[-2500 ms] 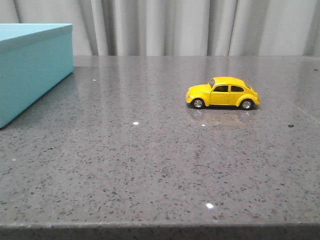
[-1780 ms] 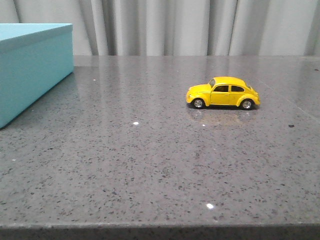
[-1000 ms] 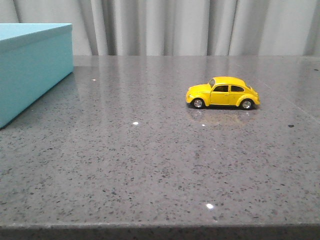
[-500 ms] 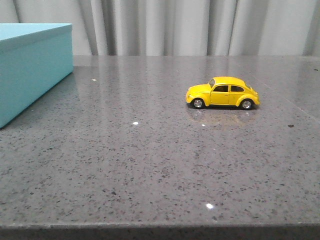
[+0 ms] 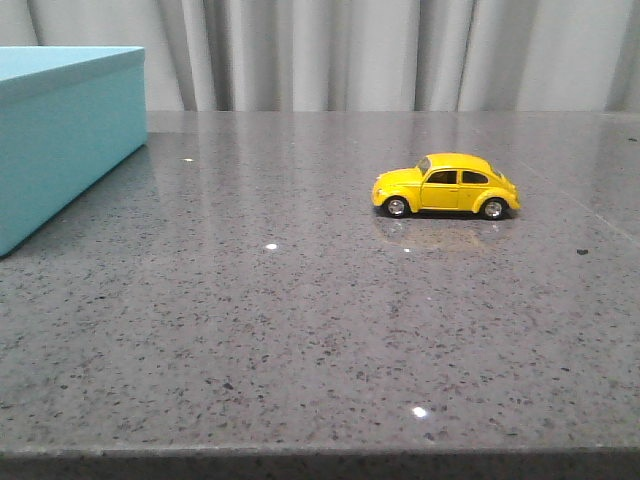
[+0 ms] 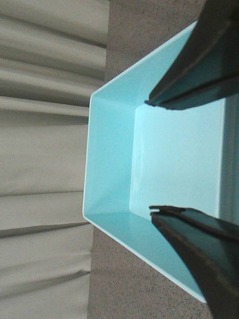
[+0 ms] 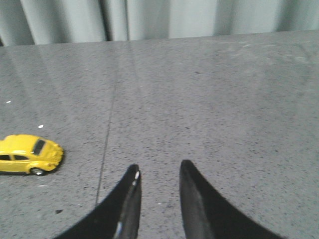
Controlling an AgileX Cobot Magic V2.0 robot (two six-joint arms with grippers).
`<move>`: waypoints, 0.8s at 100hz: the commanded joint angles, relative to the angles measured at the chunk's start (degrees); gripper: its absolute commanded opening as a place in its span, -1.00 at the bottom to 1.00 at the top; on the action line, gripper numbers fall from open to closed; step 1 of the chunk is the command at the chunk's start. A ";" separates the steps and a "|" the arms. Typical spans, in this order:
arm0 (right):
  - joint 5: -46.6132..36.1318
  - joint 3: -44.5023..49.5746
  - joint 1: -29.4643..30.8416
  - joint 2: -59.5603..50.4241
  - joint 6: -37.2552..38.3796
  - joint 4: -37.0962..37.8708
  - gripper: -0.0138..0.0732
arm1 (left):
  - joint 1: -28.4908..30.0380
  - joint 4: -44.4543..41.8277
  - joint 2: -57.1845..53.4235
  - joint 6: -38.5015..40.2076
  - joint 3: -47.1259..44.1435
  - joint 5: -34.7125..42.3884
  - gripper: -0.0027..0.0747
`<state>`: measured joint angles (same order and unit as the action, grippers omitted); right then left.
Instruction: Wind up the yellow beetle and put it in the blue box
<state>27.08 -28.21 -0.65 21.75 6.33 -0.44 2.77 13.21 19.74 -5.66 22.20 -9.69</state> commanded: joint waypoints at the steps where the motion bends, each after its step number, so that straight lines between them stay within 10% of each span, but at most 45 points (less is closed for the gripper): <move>1: -1.16 -5.80 -2.46 4.58 -0.31 -0.18 -0.16 | -0.11 0.66 0.90 -0.05 2.13 4.41 0.15; 40: 15.06 -24.67 -8.19 27.53 -0.31 -2.69 0.33 | -0.11 0.66 0.90 -0.05 2.13 4.41 0.15; 80: 20.66 -38.96 -15.52 47.26 1.53 -9.05 0.35 | -0.11 0.66 0.90 -0.05 2.13 4.41 0.15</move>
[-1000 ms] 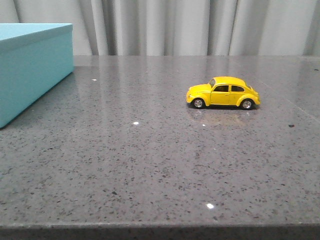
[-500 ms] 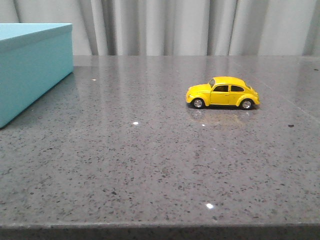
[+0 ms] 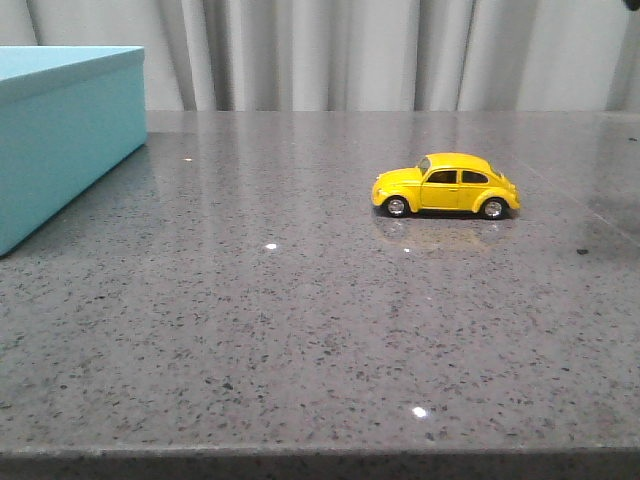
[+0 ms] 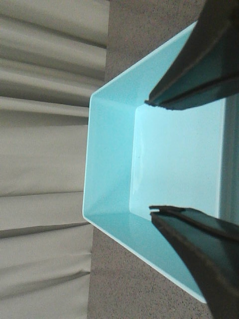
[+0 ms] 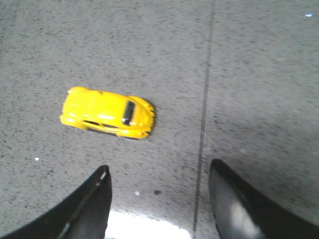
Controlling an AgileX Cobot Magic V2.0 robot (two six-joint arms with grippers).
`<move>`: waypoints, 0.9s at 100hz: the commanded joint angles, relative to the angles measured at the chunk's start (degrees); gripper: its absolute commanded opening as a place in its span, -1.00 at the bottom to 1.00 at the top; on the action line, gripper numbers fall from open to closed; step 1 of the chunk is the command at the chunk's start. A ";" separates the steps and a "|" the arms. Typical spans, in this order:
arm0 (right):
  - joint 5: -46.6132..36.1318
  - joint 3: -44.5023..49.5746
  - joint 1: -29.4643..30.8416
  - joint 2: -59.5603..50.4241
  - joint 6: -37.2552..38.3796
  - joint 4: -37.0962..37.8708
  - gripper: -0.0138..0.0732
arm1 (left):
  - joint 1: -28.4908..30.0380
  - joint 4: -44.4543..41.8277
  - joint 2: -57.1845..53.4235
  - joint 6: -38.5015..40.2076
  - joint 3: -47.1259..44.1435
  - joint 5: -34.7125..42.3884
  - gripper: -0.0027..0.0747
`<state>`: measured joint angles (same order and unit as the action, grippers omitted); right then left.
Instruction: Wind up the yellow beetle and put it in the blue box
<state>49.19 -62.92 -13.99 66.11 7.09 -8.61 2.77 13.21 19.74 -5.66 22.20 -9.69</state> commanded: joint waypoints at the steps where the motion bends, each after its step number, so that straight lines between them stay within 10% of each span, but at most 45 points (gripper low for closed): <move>1: -1.17 -4.74 -2.40 3.23 0.84 -0.88 0.35 | -0.11 0.66 0.90 -0.05 2.13 4.41 0.15; 90: 10.21 -24.40 -10.20 29.42 20.03 3.26 0.51 | -0.11 0.66 0.90 -0.05 2.13 4.52 0.15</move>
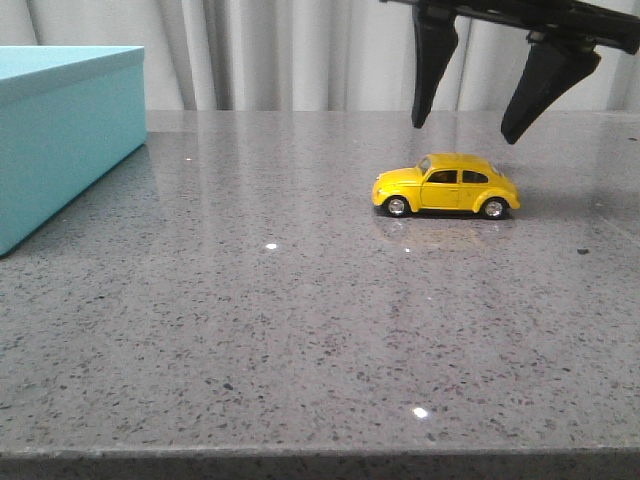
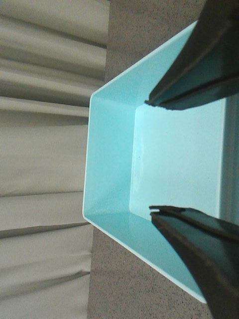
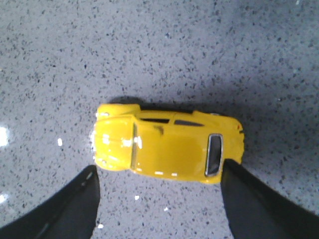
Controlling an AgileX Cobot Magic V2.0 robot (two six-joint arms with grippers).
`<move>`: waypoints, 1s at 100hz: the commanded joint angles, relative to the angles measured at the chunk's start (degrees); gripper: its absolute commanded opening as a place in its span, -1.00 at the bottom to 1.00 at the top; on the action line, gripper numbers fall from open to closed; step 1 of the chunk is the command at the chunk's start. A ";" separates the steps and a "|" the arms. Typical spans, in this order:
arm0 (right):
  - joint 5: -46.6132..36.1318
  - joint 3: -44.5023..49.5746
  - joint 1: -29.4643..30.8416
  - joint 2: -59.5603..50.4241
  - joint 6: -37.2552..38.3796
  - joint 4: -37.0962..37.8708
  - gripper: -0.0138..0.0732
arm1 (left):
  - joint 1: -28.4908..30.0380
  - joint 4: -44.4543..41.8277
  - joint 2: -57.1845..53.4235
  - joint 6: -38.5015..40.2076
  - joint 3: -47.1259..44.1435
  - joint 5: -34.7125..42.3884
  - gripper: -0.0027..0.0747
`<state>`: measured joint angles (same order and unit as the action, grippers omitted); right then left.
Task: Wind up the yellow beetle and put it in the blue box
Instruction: 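Lower the right gripper over the yellow beetle car and grip its sides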
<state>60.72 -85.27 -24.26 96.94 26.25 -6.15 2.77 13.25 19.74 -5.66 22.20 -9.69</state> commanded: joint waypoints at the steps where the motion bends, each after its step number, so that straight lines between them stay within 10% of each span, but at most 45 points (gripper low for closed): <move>1: -1.32 -2.05 0.06 -1.33 0.87 0.94 0.51 | -0.11 0.62 0.90 -0.05 2.13 4.52 0.15; 100: 2.41 -2.15 0.60 2.13 2.81 7.60 0.51 | -0.11 0.62 0.90 -0.05 2.13 4.83 0.15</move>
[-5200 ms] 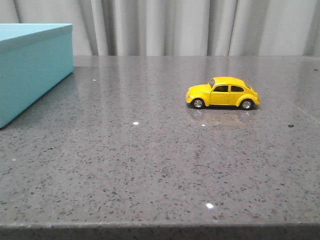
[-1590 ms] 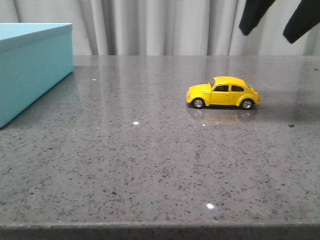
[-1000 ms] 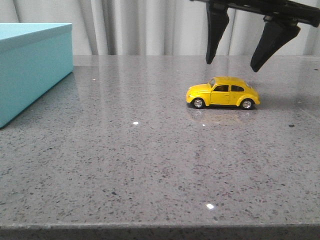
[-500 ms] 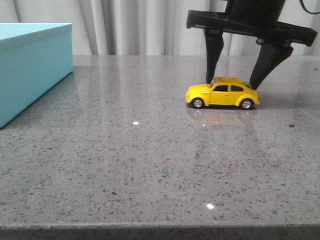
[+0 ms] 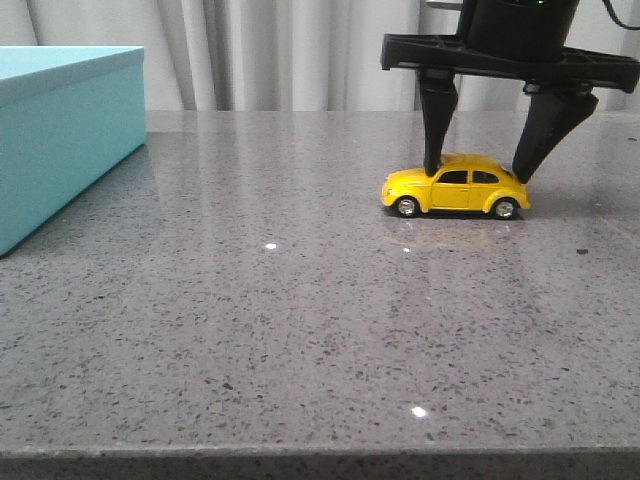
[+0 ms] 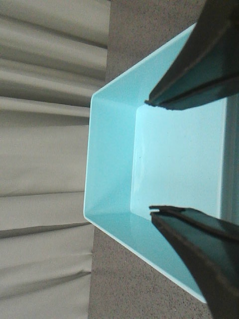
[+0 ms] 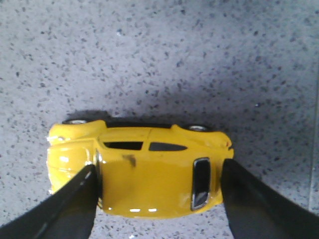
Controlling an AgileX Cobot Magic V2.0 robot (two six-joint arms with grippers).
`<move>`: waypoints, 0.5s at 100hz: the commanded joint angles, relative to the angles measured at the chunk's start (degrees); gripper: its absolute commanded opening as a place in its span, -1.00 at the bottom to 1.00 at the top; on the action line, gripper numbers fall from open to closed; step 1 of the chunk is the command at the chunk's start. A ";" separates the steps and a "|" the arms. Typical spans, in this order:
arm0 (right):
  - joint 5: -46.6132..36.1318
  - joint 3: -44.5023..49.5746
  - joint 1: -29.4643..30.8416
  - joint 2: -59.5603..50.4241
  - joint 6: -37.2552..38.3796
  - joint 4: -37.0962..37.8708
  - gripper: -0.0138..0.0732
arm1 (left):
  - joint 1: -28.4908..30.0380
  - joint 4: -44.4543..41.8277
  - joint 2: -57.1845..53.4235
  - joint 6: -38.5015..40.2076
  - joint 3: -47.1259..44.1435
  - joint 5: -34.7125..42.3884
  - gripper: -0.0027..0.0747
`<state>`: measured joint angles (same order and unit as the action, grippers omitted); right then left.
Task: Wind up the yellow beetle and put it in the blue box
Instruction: 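Lower the right gripper over the yellow beetle car and grip its sides, then push the yellow car backward with the right gripper toward the blue box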
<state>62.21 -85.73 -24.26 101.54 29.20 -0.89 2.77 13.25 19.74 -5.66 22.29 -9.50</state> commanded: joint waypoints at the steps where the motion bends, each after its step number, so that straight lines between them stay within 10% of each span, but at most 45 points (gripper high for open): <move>1: 1.18 -1.69 0.67 -2.47 -0.13 2.43 0.51 | -0.11 0.62 0.90 -0.05 2.05 4.64 0.15; 50: 11.43 -1.05 6.05 -2.58 -0.19 14.72 0.51 | -0.11 0.62 0.90 -0.05 2.05 4.64 0.15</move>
<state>69.42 -85.74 -19.59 100.94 29.20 7.77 2.77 13.25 19.74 -5.66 22.29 -9.47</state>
